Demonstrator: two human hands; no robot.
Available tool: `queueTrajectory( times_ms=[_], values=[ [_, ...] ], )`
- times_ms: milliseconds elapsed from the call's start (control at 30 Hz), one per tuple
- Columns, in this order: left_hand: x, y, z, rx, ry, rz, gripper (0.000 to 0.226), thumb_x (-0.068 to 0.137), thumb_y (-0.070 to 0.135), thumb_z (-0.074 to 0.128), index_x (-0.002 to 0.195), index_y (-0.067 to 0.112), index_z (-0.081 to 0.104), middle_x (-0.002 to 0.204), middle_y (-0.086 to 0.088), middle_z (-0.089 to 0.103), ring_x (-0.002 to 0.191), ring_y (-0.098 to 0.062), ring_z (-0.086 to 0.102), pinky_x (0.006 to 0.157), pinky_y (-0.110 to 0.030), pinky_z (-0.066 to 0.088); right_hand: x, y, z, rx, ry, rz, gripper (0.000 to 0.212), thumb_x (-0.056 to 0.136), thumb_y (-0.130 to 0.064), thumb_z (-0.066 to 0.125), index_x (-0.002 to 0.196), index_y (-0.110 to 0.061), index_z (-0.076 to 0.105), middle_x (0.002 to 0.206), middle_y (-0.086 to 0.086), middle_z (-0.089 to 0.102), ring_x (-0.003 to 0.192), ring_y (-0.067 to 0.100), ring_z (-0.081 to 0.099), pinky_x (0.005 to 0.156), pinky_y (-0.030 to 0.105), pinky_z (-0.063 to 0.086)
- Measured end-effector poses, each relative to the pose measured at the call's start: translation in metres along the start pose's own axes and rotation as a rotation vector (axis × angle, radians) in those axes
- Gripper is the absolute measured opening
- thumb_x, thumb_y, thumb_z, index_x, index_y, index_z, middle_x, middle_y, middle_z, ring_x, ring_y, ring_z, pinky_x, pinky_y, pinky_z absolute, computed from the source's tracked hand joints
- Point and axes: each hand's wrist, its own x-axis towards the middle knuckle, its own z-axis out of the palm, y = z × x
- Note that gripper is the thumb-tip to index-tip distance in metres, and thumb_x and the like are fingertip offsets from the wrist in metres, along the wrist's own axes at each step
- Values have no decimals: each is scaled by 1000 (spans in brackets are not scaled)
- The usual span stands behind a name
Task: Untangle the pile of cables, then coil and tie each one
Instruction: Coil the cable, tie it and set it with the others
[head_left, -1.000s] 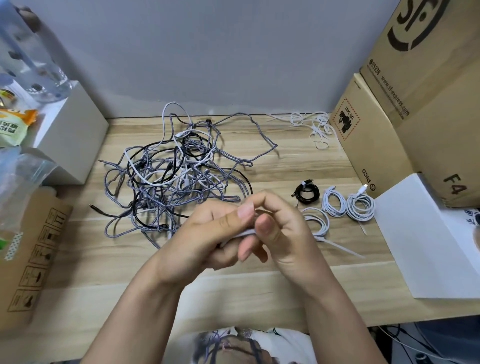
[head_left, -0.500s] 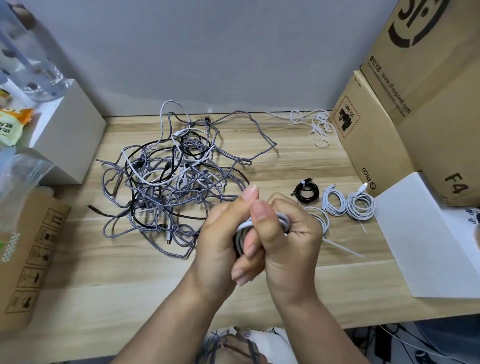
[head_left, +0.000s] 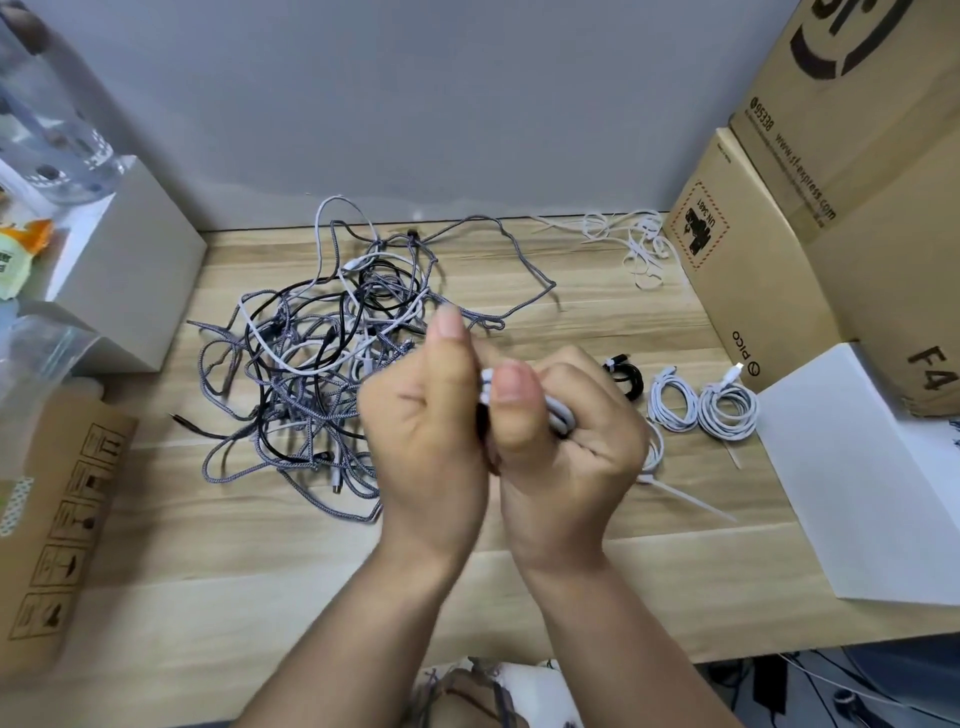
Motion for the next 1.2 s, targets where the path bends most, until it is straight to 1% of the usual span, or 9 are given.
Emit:
queueTrajectory(
  times_ms=[167, 267, 433, 533, 667, 733, 867, 1067, 1200],
  values=[
    [37, 2, -20, 25, -406, -304, 56, 94, 28, 44, 39, 16, 52, 37, 0, 41, 36, -6, 45, 46, -12, 38, 40, 23, -14, -39, -378, 86, 53, 81, -40, 59, 45, -2, 51, 42, 14, 50, 40, 30, 45, 42, 40, 37],
    [47, -11, -30, -122, -605, -403, 43, 89, 40, 40, 54, 22, 58, 53, -4, 47, 57, -13, 54, 64, -19, 44, 65, 32, -20, -38, -638, 178, 45, 80, -46, 58, 46, -17, 55, 43, 4, 58, 38, 26, 55, 41, 29, 39],
    [62, -42, -16, -324, -447, -492, 40, 91, 37, 37, 55, 24, 49, 51, 7, 33, 56, -15, 42, 61, -19, 40, 110, 67, -12, 151, -839, 549, 70, 76, -73, 37, 59, -8, 55, 54, -7, 54, 48, 5, 50, 49, 16, 36],
    [73, -57, -12, -369, -331, -521, 41, 88, 38, 35, 51, 24, 49, 49, 7, 29, 51, -14, 38, 56, -19, 39, 145, 135, -14, 137, -523, 784, 63, 94, -61, 20, 72, -15, 57, 55, -3, 52, 49, 8, 44, 50, 25, 29],
    [88, -79, -12, -303, -283, -546, 41, 88, 39, 36, 51, 26, 48, 50, 7, 29, 50, -13, 39, 57, -21, 36, 180, 244, -39, -175, 161, 1041, 18, 96, -27, 51, 82, -16, 54, 54, -2, 48, 46, 12, 40, 37, 15, 28],
    [85, -82, -10, -289, -273, -557, 40, 88, 39, 37, 51, 26, 48, 50, 7, 30, 50, -12, 38, 58, -22, 34, 185, 271, -59, -404, 321, 1088, 19, 91, -21, 56, 105, -7, 56, 78, 6, 61, 70, 23, 57, 56, 24, 45],
    [91, -96, -11, -257, -250, -579, 39, 87, 41, 39, 52, 25, 48, 51, 7, 31, 52, -13, 39, 59, -22, 36, 190, 306, -82, -792, 370, 1162, 54, 89, -28, 59, 132, -3, 38, 135, 15, 51, 121, 32, 52, 96, 34, 41],
    [94, -99, -13, -242, -251, -557, 37, 86, 43, 40, 54, 25, 48, 52, 8, 32, 56, -14, 38, 60, -21, 37, 195, 324, -91, -844, 244, 1226, 40, 92, -16, 49, 130, -2, 48, 126, 2, 53, 113, 23, 53, 95, 33, 43],
    [90, -96, -14, -273, -216, -550, 36, 83, 46, 42, 54, 26, 49, 53, 8, 33, 59, -14, 39, 71, -30, 41, 183, 320, -87, -717, 479, 1161, 34, 88, -13, 54, 119, 0, 56, 112, 7, 61, 100, 27, 59, 84, 31, 45]
  ],
)
